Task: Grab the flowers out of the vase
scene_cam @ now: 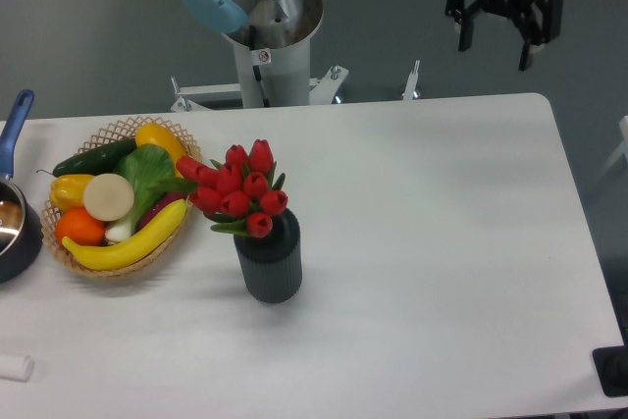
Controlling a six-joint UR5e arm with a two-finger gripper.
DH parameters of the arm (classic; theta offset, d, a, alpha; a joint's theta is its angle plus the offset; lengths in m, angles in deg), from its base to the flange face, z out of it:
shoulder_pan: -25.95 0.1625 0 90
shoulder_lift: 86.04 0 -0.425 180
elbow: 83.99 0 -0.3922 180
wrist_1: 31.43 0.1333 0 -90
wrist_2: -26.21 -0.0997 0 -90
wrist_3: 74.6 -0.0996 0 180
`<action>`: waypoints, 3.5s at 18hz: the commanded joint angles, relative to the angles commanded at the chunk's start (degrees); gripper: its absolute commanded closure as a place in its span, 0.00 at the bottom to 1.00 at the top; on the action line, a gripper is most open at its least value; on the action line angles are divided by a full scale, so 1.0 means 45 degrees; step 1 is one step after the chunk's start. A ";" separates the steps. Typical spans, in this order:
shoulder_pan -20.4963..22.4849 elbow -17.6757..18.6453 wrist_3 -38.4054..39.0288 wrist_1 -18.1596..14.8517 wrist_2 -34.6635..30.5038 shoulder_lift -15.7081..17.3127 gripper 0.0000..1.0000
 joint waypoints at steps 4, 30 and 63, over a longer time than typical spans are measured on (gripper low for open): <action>-0.0039 -0.0117 0.0000 -0.0039 0.0039 -0.0039 0.00; -0.0410 0.2793 0.2109 0.0098 0.1541 0.0781 0.00; -0.5410 0.2735 0.3299 0.4395 0.7108 -0.2754 0.00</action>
